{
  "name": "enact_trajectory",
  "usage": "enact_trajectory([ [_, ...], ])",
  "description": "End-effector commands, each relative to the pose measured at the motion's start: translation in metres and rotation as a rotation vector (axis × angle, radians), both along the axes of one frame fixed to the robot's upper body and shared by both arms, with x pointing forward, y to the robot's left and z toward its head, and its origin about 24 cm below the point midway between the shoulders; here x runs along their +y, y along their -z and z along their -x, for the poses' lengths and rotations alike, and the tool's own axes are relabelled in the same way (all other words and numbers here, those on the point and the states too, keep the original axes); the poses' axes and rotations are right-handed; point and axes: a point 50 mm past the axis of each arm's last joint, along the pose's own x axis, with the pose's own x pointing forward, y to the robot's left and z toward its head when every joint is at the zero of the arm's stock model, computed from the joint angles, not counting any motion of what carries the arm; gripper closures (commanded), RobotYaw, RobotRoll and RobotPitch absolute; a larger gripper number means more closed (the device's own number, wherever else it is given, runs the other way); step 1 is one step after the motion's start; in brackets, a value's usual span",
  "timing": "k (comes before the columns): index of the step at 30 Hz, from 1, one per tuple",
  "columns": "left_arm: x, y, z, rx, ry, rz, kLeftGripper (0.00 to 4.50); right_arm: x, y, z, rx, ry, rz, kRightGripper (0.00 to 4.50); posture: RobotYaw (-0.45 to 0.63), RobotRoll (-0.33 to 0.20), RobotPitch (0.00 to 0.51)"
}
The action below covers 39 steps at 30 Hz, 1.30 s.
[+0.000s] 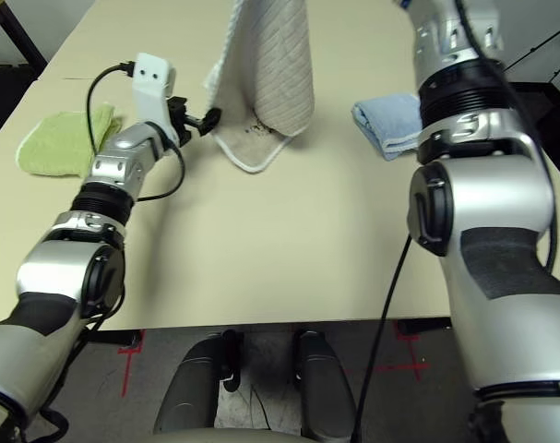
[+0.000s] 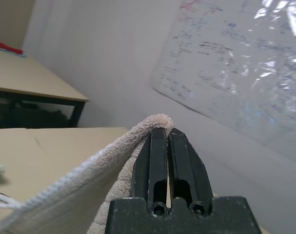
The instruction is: Fold the towel and set it aside.
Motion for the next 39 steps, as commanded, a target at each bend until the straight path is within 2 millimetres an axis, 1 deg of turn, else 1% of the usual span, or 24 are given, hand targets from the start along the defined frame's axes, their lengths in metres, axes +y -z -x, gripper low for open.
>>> enact_trajectory([
  [1,0.011,0.009,0.004,0.032,0.015,-0.043,0.0,-0.009,-0.012,0.006,-0.048,0.033,-0.013,4.45,0.01,0.0,0.191],
  [4,0.017,0.01,0.007,0.045,0.051,-0.046,0.0,-0.013,-0.01,0.005,-0.043,0.045,-0.011,4.45,0.01,0.0,0.189],
  [7,0.018,0.012,0.01,0.063,0.098,-0.056,0.0,-0.013,-0.01,0.004,-0.042,0.046,-0.011,4.45,0.01,0.0,0.189],
  [12,0.032,0.025,0.018,0.148,0.126,-0.096,0.0,-0.013,-0.012,0.005,-0.046,0.047,-0.014,4.45,0.01,0.0,0.188],
  [16,0.035,0.031,0.023,0.195,0.141,-0.1,0.0,-0.012,-0.012,0.004,-0.046,0.046,-0.012,4.45,0.02,0.0,0.186],
  [28,0.038,0.042,0.033,0.319,0.19,-0.099,0.0,-0.013,-0.014,0.005,-0.051,0.05,-0.013,4.45,0.02,0.0,0.182],
  [38,0.034,0.039,0.037,0.353,0.207,-0.046,0.0,-0.012,-0.013,0.004,-0.048,0.048,-0.012,4.45,0.02,0.0,0.184],
  [39,0.034,0.039,0.037,0.351,0.205,-0.046,0.18,-0.012,-0.013,0.004,-0.048,0.047,-0.011,4.49,0.02,0.0,0.184],
])
